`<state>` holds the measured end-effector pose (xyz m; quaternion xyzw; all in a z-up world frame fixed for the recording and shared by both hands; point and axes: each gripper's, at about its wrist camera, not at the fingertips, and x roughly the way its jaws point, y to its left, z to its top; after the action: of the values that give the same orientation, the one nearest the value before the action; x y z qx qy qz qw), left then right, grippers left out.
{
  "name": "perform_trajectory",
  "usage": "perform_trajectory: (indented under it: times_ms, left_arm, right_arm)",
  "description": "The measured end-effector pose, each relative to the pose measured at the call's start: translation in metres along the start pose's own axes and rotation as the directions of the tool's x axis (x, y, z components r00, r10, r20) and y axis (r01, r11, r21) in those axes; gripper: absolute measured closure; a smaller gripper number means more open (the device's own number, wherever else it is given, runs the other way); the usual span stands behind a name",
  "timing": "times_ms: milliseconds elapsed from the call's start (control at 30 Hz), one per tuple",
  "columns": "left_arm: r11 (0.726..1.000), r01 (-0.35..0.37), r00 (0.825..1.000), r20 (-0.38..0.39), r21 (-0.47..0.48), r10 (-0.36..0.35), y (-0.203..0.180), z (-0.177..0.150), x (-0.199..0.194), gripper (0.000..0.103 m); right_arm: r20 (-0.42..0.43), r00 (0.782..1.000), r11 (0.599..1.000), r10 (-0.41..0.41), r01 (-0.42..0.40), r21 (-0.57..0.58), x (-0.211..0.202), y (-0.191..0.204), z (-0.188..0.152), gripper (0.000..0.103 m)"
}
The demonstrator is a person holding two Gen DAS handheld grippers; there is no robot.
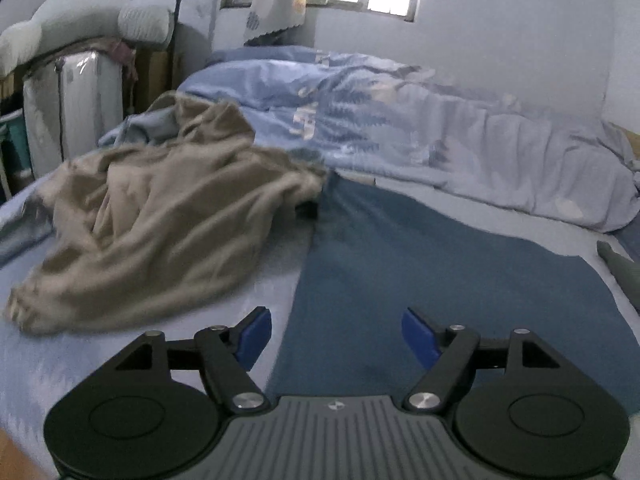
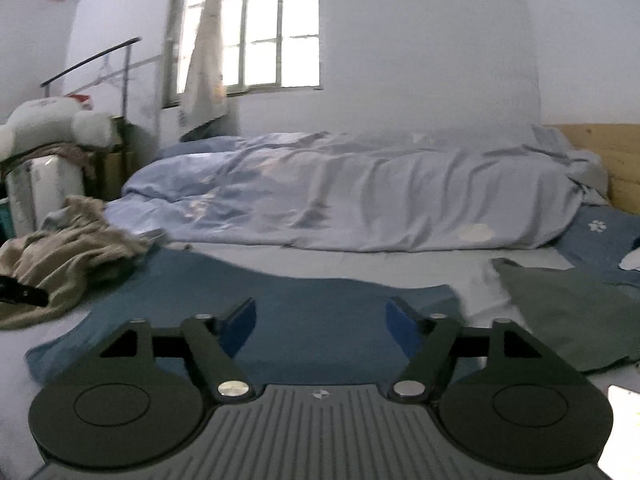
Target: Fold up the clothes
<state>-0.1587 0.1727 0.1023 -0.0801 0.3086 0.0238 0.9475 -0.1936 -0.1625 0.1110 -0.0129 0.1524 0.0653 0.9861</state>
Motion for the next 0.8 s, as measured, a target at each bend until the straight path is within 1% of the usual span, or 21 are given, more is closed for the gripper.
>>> perform_trajectory:
  times_ms: [67,133,200,300,367,500,600,667,733,800]
  left_arm:
    - [1.000,-0.009,1.000,-0.014,-0.008,0.009,0.000,-0.013,-0.004,0.030]
    - [1.000,-0.021,1.000,-0.020,-0.005,0.021,-0.001,-0.026,-0.007,0.030]
    - [0.999,-0.037,0.999,-0.027,0.018,0.038,-0.003,-0.037,-0.010,0.030]
    - [0.996,-0.072,0.997,-0.033,0.049,0.074,-0.006,-0.050,-0.011,0.030]
    - [0.996,-0.062,0.997,-0.044,0.062,0.064,-0.009,-0.054,-0.011,0.030]
    - [0.998,-0.043,0.997,-0.055,0.041,0.045,-0.015,-0.058,-0.007,0.030]
    - [1.000,-0.017,0.997,-0.071,0.000,0.017,-0.013,-0.064,-0.003,0.030]
    - [0.999,-0.014,0.996,-0.092,-0.046,0.009,-0.008,-0.068,-0.001,0.030]
    - [0.993,0.020,0.995,-0.100,-0.120,-0.032,0.001,-0.070,-0.001,0.030]
    - [0.976,0.067,0.991,-0.098,-0.209,-0.089,0.011,-0.073,-0.002,0.030]
  right_arm:
    - [0.006,1.000,1.000,0.008,-0.008,-0.021,-0.006,0.014,-0.009,0.013]
    - [-0.005,1.000,0.999,0.028,-0.028,-0.030,-0.006,0.025,-0.015,0.007]
    - [-0.019,0.999,0.998,0.045,-0.046,-0.037,-0.005,0.034,-0.021,0.001]
    - [-0.050,0.998,0.999,0.042,-0.043,-0.030,0.000,0.042,-0.029,0.000]
    - [-0.068,0.997,0.999,0.045,-0.046,-0.024,0.005,0.046,-0.032,0.000]
    - [-0.090,0.994,0.998,0.059,-0.061,-0.018,0.015,0.053,-0.037,0.000]
    - [-0.097,0.992,0.996,0.078,-0.082,-0.046,0.017,0.062,-0.042,0.000]
    - [-0.095,0.991,0.992,0.091,-0.098,-0.077,0.018,0.068,-0.044,0.000]
    - [-0.090,0.990,0.987,0.108,-0.117,-0.111,0.018,0.075,-0.047,0.000]
    - [-0.085,0.989,0.981,0.124,-0.135,-0.139,0.018,0.081,-0.049,0.000]
